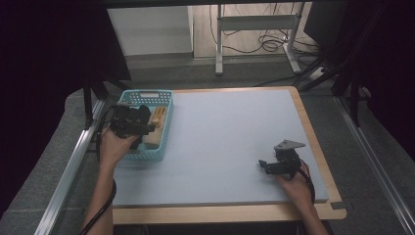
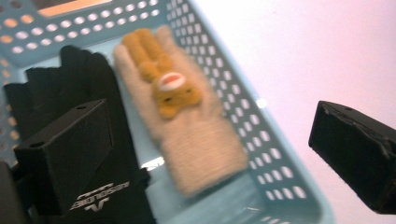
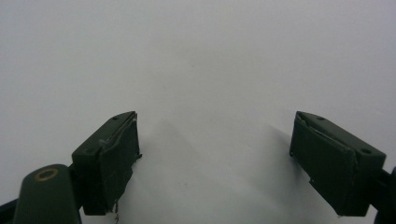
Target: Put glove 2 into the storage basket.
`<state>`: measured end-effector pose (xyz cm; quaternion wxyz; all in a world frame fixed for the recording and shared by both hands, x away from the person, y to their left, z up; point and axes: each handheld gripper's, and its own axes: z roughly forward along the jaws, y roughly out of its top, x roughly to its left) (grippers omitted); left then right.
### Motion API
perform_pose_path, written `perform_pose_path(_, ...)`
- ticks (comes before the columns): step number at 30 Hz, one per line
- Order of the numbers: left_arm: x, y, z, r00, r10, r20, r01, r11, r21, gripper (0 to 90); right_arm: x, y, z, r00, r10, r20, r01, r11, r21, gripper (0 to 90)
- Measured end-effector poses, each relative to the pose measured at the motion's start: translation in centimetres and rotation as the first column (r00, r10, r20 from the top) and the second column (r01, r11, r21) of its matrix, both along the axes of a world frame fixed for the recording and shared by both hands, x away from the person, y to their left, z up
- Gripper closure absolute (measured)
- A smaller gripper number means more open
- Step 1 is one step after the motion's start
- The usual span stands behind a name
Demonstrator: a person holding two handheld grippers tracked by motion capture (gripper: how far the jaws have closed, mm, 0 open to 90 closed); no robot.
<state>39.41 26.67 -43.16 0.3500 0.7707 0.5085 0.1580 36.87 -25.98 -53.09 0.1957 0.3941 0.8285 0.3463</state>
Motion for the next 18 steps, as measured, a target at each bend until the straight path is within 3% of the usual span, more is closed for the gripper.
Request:
perform_pose_path(6, -0.9, -1.6, 0.4, 0.9985, -0.049, 0.022, 0.049, 0.9988, -0.007, 0.0, 0.0, 0.0, 0.0, 1.0, 0.0, 0.0, 0.0, 1.0, 0.0, 15.4)
perform_pose_path(18, -2.0, -4.8, 0.3, 0.9902, -0.124, 0.065, 0.123, 0.9921, 0.024, 0.0, 0.0, 0.0, 0.0, 1.0, -0.001, -0.001, 0.001, 1.0, 0.001, 15.4)
